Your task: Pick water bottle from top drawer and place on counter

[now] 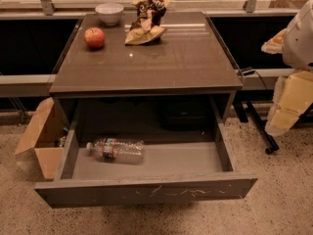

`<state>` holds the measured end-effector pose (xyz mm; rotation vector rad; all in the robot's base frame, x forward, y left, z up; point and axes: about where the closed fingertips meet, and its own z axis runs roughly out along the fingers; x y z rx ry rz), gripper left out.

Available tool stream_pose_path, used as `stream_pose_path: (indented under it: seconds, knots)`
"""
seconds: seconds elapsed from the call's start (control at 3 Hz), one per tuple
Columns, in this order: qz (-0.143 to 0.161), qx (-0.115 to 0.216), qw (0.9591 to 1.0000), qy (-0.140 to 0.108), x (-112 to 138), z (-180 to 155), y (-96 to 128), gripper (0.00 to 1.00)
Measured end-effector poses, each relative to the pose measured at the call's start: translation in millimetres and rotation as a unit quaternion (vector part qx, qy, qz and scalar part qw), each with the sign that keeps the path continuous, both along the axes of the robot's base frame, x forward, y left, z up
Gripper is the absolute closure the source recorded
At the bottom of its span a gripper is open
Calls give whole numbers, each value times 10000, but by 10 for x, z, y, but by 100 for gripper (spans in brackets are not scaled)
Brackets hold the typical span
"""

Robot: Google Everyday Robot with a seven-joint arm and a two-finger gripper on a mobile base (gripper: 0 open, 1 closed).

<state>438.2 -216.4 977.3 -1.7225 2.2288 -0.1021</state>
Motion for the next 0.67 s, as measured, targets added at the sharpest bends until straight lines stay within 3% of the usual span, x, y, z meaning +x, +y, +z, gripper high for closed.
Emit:
stream_pose_path:
  seconds: [0.33, 0.67]
  knots:
    - [0, 1, 10000, 0, 0, -1, 1, 0]
    - [62, 188, 9998, 49, 80, -169, 157, 0]
